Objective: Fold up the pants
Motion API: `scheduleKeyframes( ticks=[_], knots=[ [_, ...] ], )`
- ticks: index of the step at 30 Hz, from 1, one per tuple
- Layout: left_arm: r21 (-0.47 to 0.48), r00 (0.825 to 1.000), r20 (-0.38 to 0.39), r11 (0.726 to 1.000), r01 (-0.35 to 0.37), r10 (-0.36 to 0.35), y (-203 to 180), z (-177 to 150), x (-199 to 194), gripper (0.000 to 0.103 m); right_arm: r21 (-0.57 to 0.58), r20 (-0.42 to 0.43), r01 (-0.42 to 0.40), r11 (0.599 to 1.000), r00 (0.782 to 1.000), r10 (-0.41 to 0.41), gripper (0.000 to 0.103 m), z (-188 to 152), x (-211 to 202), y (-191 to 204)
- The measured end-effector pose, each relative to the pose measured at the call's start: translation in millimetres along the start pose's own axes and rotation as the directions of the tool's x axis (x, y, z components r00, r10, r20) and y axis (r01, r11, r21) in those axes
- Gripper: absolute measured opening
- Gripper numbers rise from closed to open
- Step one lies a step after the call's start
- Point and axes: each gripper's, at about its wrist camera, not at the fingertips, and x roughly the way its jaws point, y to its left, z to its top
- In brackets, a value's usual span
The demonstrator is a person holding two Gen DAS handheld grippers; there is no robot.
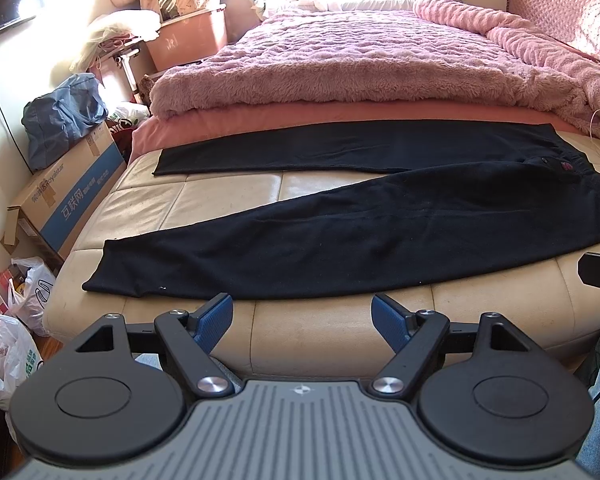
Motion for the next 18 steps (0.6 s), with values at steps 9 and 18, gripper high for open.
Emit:
scheduleKeyframes(
  ticks=[9,18],
  knots=[
    [0.0,1.0,-0.001,1.0,0.0,0.0,-1.1,-2.1,1.4,0.092,0.002,0.001,-0.004,1.0,1.0,0.004,0.082,0.1,1.0,-0.3],
    [-0.002,1.0,-0.001,1.0,0.003,-0.003,1.9,-1.0,-0.5,0.092,0.001,0.003,-0.009,1.0,1.0,0.009,0.082,-0.3,0.0,-0.6]
  ],
)
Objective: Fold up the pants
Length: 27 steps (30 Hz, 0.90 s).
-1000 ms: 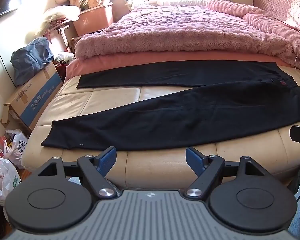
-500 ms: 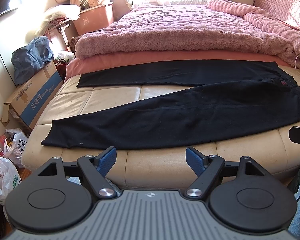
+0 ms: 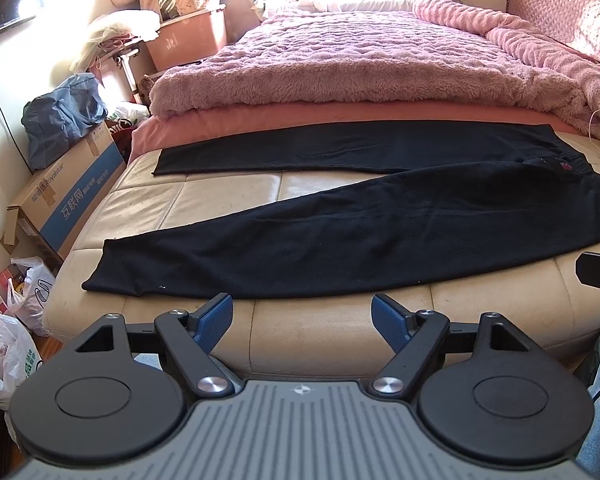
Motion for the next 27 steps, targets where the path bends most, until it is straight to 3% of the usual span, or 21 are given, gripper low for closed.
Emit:
scheduleKeyframes(
  ticks=[27],
  knots=[
    [-0.002,1.0,0.002,1.0,0.002,-0.002,-0.1,1.7,-3.7,0.092,-0.003,0.0,-0.002,1.0,1.0,0.002,0.082,-0.4,-1.2,2.6]
  ],
)
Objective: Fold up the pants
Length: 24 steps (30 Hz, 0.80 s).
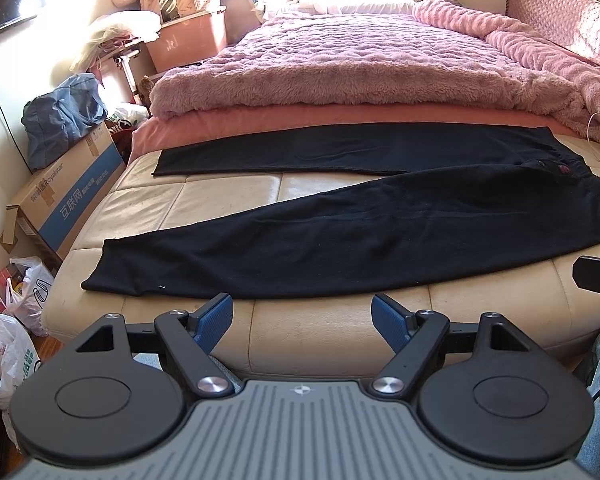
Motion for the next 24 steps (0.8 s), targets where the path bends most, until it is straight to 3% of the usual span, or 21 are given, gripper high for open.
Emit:
scheduleKeyframes(
  ticks=[24],
  knots=[
    [0.01,1.0,-0.005,1.0,0.021,-0.021,0.5,3.1,2.6,0.092,0.01,-0.005,-0.01,1.0,1.0,0.011,0.082,-0.9,0.6,-1.3]
  ],
)
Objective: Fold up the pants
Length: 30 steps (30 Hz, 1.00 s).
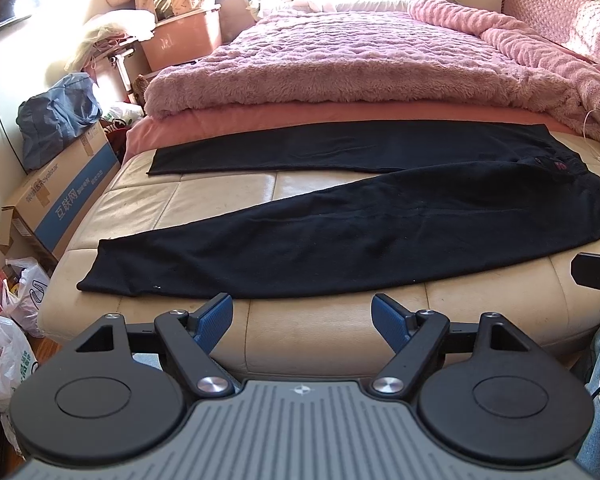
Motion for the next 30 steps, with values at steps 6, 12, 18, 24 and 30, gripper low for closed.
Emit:
scheduleKeyframes(
  ticks=[6,12,18,24,30],
  knots=[
    [-0.01,1.0,-0.013,1.0,0.008,-0.008,10,6,12,0.091,-0.013,0.08,-0.026,1.0,0.996,0.027,0.082,0,-2,-6],
    [0.027,0.999,0.015,0.999,-0.035,0.034,35,18,29,0.081,-0.083,0.209,-0.027,0.996,0.977,0.044,0.082,8,-2,-24],
    [0.147,0.997,0.074,0.988,-0.049,0.038,73,30,54,0.078,-0.171,0.269,0.042,0.984,0.963,0.006,0.082,19,21,-63],
    [0.339,0.996,0.051,0.937,-0.087,0.074,110,34,96,0.074,-0.324,0.325,0.201,0.924,0.941,-0.091,0.066,21,64,-103],
    [0.47,0.995,-0.059,0.882,-0.041,0.078,150,30,138,0.074,-0.477,0.211,0.179,0.86,0.974,-0.086,0.059,16,110,-130]
  ],
)
